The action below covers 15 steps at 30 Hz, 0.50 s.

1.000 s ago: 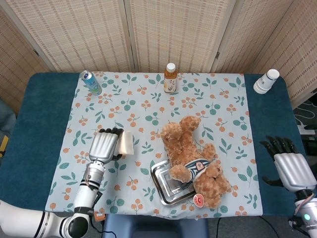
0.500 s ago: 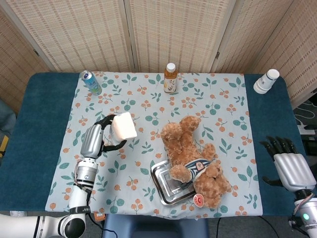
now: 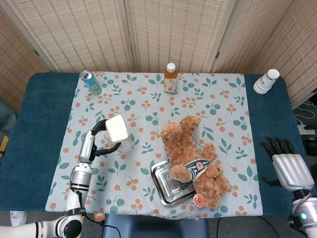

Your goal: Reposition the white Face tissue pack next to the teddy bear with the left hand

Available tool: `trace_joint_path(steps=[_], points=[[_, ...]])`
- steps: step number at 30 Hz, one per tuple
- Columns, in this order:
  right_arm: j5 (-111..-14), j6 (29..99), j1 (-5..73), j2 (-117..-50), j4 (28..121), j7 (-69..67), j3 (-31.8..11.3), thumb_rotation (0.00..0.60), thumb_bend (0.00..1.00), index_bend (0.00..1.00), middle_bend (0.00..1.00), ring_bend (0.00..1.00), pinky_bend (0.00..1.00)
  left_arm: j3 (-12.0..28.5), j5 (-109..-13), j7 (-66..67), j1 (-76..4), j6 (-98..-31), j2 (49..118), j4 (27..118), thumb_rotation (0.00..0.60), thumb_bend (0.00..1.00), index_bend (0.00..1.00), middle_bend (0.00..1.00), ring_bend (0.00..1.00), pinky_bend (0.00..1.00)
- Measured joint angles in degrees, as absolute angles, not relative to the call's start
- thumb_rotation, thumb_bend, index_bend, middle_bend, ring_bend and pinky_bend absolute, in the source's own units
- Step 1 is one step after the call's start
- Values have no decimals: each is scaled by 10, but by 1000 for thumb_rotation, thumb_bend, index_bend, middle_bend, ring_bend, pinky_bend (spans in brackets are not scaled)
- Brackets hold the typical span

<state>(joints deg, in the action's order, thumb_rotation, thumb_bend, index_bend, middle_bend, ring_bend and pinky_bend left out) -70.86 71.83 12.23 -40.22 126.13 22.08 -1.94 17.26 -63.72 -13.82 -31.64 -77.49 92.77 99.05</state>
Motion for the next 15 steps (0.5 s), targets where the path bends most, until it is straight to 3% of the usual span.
trace_joint_path(steps=[15], points=[[-706, 735, 119, -401, 1262, 223, -22, 600, 119, 139, 45, 0, 0, 147, -710, -216, -287, -771, 960, 881, 600, 271, 493, 603, 344, 266]])
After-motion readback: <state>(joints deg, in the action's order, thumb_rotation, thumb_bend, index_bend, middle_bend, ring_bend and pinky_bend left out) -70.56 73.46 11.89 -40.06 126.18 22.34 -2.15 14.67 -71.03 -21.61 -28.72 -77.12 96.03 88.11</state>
